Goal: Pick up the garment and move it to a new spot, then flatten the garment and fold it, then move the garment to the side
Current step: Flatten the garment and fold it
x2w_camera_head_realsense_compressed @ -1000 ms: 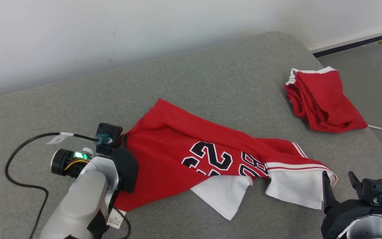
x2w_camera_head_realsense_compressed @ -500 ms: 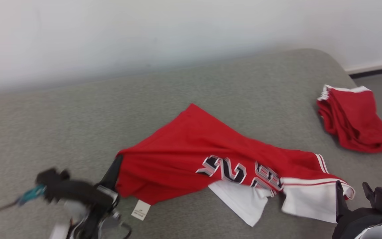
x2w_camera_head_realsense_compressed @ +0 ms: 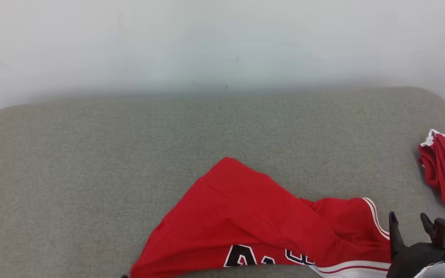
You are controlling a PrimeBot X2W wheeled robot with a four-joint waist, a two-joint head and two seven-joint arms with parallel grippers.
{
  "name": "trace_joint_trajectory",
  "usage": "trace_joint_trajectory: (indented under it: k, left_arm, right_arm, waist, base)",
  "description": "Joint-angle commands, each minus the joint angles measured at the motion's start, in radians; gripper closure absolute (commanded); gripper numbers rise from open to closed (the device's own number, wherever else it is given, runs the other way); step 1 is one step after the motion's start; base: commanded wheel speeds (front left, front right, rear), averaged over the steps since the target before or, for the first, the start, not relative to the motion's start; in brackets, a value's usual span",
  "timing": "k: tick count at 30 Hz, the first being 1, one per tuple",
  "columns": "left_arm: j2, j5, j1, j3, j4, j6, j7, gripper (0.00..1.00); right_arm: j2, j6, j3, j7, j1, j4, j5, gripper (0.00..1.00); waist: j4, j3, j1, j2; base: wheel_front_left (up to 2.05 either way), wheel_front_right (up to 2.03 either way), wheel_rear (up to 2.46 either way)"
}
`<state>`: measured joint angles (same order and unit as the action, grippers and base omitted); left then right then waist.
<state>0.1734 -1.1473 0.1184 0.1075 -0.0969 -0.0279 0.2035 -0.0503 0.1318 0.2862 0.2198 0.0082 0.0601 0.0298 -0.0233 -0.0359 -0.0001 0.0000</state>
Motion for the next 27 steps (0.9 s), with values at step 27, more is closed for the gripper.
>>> trace_joint_trajectory:
  k: [27]
  left_arm:
    - [0.054, 0.508, -0.64, 0.292, -0.505, -0.058, -0.063, 0.0]
  right_arm:
    - [0.001, -0.003, -0.064, -0.016, -0.034, -0.016, -0.034, 0.0]
  waist:
    - [-0.307, -0.116, 0.0001, 0.0]
  base:
    - [0.0, 0.0, 0.0]
